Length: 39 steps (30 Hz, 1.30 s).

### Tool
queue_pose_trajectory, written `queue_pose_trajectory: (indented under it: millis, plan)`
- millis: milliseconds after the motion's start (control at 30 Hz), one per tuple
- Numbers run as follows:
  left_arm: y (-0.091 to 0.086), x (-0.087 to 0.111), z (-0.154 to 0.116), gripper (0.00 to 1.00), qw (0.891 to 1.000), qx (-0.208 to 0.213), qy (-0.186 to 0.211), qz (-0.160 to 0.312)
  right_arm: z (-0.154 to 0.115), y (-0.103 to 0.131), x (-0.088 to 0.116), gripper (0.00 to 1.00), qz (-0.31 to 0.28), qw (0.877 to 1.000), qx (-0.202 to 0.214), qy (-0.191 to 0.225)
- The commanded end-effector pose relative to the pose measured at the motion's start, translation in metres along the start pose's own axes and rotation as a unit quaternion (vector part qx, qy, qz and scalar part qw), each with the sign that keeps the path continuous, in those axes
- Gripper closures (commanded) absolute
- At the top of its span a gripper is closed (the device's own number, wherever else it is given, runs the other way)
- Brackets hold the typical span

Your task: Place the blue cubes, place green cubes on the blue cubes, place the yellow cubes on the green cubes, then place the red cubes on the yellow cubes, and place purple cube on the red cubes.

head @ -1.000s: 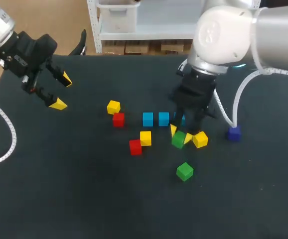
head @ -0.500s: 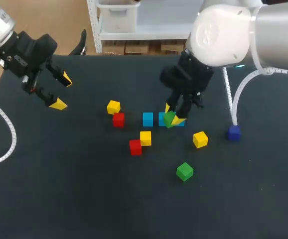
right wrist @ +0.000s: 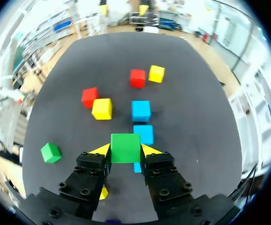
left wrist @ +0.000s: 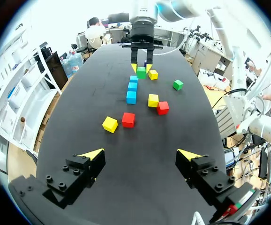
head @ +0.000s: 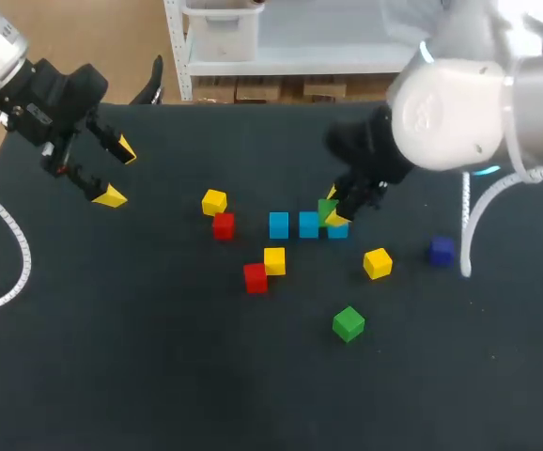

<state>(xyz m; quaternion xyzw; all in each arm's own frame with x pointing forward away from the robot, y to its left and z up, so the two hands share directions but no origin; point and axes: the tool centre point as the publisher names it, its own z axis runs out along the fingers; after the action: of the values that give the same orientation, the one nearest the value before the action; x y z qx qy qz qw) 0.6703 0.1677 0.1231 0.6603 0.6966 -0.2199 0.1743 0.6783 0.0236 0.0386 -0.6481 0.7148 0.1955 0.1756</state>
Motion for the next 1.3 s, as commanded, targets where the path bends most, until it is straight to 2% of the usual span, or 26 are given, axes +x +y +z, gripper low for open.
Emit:
queue_pose_trajectory:
  millis: [33, 533, 900, 1300]
  plan:
    - [0.0, 0.001, 0.0, 0.0, 1.0, -0.001, -0.002, 0.002, 0.002, 0.002, 0.006, 1.0, 0.015, 0.998, 0.065, -0.017]
    - [0.0, 0.001, 0.0, 0.0, 1.0, -0.001, -0.002, 0.002, 0.014, -0.011, -0.008, 1.0, -0.02, 0.999, 0.036, 0.001]
    - [0.0, 0.001, 0.0, 0.0, 1.0, -0.001, -0.002, 0.002, 0.009, -0.017, -0.005, 1.0, -0.013, 0.999, 0.035, 0.034]
    - [0.0, 0.001, 0.0, 0.0, 1.0, -0.001, -0.002, 0.002, 0.015, -0.019, 0.002, 1.0, -0.009, 0.999, 0.027, 0.043]
